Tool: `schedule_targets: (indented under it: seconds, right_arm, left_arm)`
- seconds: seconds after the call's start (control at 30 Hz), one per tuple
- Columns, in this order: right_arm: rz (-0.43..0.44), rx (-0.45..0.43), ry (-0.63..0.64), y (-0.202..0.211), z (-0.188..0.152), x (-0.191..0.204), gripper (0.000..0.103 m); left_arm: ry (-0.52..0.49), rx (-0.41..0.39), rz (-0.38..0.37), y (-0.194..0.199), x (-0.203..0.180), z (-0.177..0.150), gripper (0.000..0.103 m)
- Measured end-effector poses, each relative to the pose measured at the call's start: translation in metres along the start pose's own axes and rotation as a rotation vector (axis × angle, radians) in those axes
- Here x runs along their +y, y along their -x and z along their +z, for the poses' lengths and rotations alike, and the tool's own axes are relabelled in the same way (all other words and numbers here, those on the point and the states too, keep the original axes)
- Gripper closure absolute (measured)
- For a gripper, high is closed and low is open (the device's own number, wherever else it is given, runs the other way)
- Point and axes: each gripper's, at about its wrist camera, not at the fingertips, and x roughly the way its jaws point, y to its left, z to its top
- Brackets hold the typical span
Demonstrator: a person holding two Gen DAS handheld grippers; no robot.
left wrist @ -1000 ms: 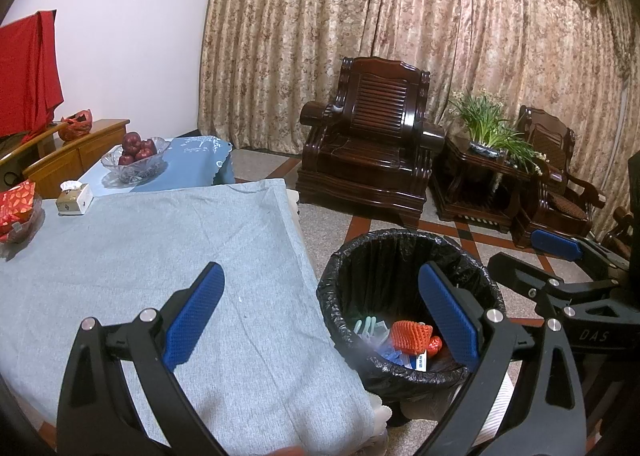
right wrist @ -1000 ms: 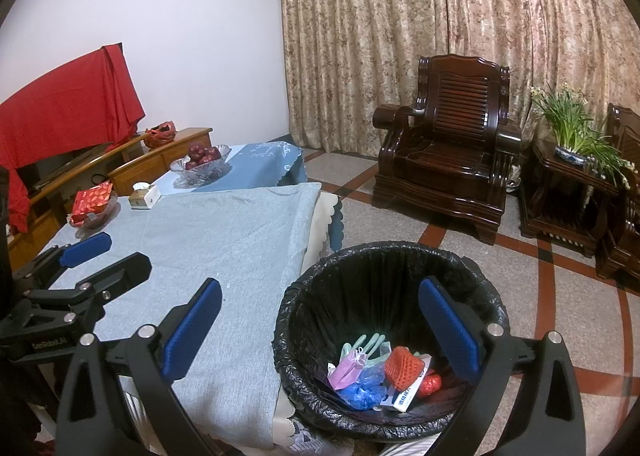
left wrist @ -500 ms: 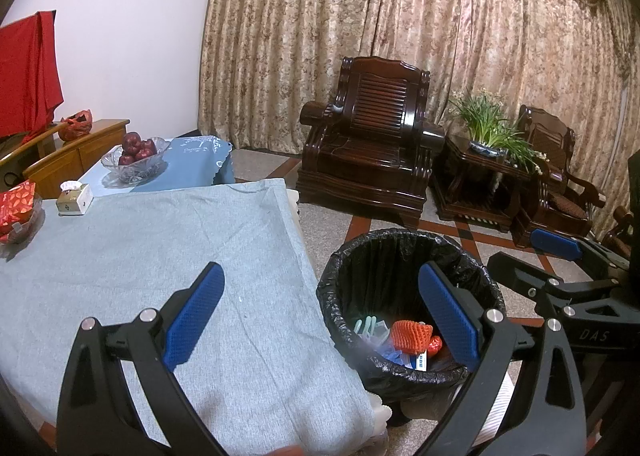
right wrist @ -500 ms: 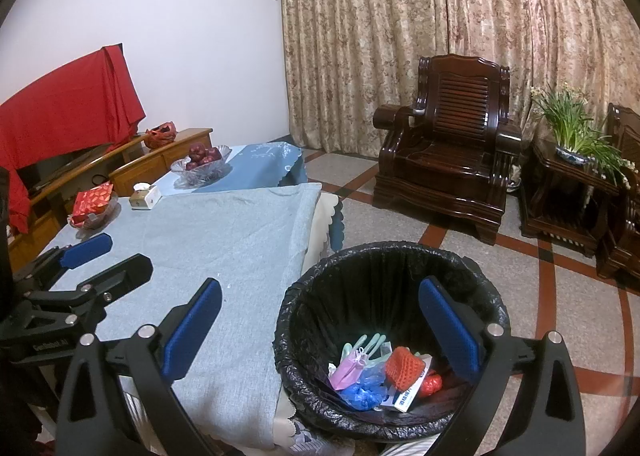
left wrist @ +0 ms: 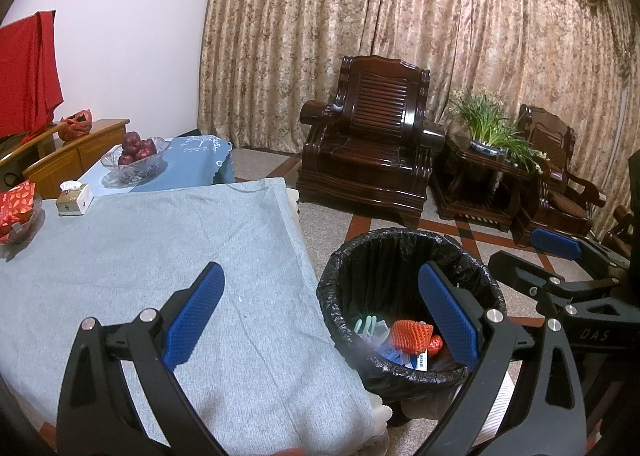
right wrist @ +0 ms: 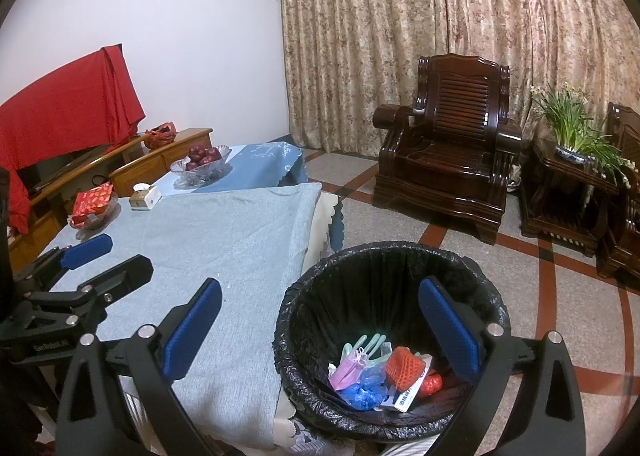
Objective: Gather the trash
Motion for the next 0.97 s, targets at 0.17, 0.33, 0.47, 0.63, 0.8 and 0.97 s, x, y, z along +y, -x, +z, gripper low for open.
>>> schedule_targets:
  seconds: [0.17,0.33,0.47,0.63,0.8,0.97]
  right_arm:
    - [0.0,0.0,0.0,0.0001,0.0,-0.0004,0.006]
    - [0.001,-0.001,0.0,0.0002,0.0001,-0.001,0.006]
    - [0.001,0.0,-0.001,0.0001,0.0,-0.0012,0.006]
    - [0.0,-0.001,-0.001,0.0004,0.0001,-0.0017,0.006]
    - [0.002,0.0,-0.001,0.0004,0.0003,-0.0029,0.006]
    - [0.002,0.001,-0.001,0.0004,0.0003,-0.003,0.006]
  left_arm:
    - [0.0,0.002,-0.001,0.0002,-0.0001,0.0002,0.008]
    - [-0.001,0.002,-0.001,0.0021,0.0011,0.0024,0.008]
    - [-0.003,0.001,-0.002,0.0025,0.0025,0.0031,0.008]
    - [0.0,0.003,-0.004,0.0023,0.0036,0.0034,0.008]
    - [0.0,0.004,-0.002,0.0028,0.0035,0.0032,0.008]
    - [-0.001,0.004,0.0,0.0029,0.0043,0.0033,0.008]
